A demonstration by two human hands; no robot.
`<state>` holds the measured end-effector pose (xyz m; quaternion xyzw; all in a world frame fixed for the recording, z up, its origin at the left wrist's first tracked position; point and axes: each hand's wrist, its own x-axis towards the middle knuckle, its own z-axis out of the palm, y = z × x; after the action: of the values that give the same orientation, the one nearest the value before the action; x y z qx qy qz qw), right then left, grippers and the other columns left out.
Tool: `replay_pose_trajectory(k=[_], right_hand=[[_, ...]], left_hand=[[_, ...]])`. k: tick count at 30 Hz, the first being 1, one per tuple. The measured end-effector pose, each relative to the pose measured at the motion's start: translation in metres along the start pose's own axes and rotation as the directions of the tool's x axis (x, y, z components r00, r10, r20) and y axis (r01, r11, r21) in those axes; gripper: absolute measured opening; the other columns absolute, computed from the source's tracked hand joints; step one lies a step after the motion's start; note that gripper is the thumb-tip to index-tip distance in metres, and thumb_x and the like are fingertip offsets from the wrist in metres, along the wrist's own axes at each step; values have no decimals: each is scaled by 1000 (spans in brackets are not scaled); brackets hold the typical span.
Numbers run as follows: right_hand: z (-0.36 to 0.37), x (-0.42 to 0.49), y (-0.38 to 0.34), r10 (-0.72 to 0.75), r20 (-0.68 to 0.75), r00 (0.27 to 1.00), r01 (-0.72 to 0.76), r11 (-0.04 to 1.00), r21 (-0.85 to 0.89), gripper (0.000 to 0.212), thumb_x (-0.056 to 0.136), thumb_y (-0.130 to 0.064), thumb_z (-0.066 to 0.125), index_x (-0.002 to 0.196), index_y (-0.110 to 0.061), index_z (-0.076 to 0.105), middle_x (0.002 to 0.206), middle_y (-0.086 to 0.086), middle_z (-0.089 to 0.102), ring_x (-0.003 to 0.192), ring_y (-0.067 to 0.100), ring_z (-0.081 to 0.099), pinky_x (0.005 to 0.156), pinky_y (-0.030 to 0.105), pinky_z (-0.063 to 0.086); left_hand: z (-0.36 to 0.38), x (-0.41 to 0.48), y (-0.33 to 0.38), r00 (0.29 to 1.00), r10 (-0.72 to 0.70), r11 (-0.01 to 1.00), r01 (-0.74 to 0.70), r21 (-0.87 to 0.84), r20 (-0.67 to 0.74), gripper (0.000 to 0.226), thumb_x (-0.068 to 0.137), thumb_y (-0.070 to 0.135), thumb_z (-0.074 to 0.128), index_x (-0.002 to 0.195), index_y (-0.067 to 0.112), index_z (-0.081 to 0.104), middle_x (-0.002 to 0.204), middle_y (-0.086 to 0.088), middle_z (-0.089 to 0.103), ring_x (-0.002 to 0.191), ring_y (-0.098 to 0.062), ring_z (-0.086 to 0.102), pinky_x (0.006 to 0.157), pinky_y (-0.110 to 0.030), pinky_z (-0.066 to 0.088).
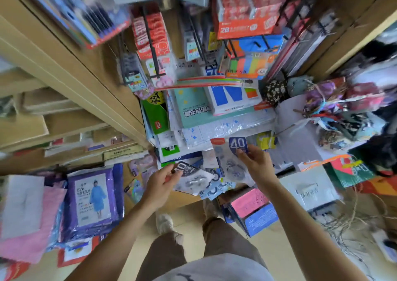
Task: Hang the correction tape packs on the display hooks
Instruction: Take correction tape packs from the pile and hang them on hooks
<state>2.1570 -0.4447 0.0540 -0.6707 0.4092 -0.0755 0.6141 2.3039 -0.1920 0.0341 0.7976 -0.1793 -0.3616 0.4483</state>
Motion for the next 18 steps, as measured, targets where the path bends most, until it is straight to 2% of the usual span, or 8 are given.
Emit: replay_pose_trajectory(k=[2,3,5,9,12,15,17,18], right_hand=[[-6,-6,-33,-95,-29,995,95,995,3,11,97,-14,63,95,-18,73,77,-7,75,72,1,65,62,25,53],[-9,-8,-48,-136,-37,990,136,991,3,12,97,-12,62,97,-17,72,77,-8,74,71,0,64,63,20,51],[-15,-12,-77,-198,-57,979,197,980,-12,12,98,-14,62,98,-20,72,82,-3,74,73,2,63,67,25,50],[-29,-12,-138,-271,-69,960,278,948,152,15,99,-15,60,108,-13,72,103,12,75,99,23,70,88,44,55],[-41,-14,-190,-320,-93,943,334,907,258,18,99,-10,58,111,-10,71,105,6,76,100,20,71,87,33,57],[-56,-18,-242,-402,-124,907,419,847,326,20,96,-2,57,104,-11,73,100,7,75,95,21,68,89,38,55],[-65,-23,-275,-501,-141,854,518,795,316,26,94,4,55,100,-13,73,96,3,74,92,19,66,88,36,53],[-70,-27,-291,-554,-144,820,570,766,298,28,93,6,55,99,-14,73,93,-1,75,89,14,66,83,30,53]], left_hand=[[-9,-7,26,998,67,998,-67,14,-15,14,103,23,57,92,28,65,72,8,61,63,-1,51,60,-27,38],[-13,-11,40,995,94,995,-93,20,-28,16,103,21,56,91,29,64,72,11,61,63,2,51,59,-23,37],[-21,-16,67,985,165,986,-164,20,-58,19,103,19,56,89,30,61,65,15,57,59,3,47,55,-17,32],[-42,-13,122,943,276,959,-282,-4,-183,22,97,26,66,79,15,61,60,7,44,56,-8,36,54,-27,26],[-59,-10,172,929,302,945,-322,-64,-215,33,82,26,78,84,0,59,62,-3,45,58,-12,36,57,-29,25],[-75,-20,229,904,378,915,-398,-66,-199,33,66,27,78,97,19,70,62,1,51,56,-12,40,57,-25,32],[-85,-28,264,875,445,886,-461,-50,-190,36,72,8,82,94,33,69,64,15,62,58,-1,53,57,-13,40],[-91,-31,277,859,479,868,-494,-46,-182,44,72,1,82,95,37,69,76,21,70,70,4,61,65,-9,44]])
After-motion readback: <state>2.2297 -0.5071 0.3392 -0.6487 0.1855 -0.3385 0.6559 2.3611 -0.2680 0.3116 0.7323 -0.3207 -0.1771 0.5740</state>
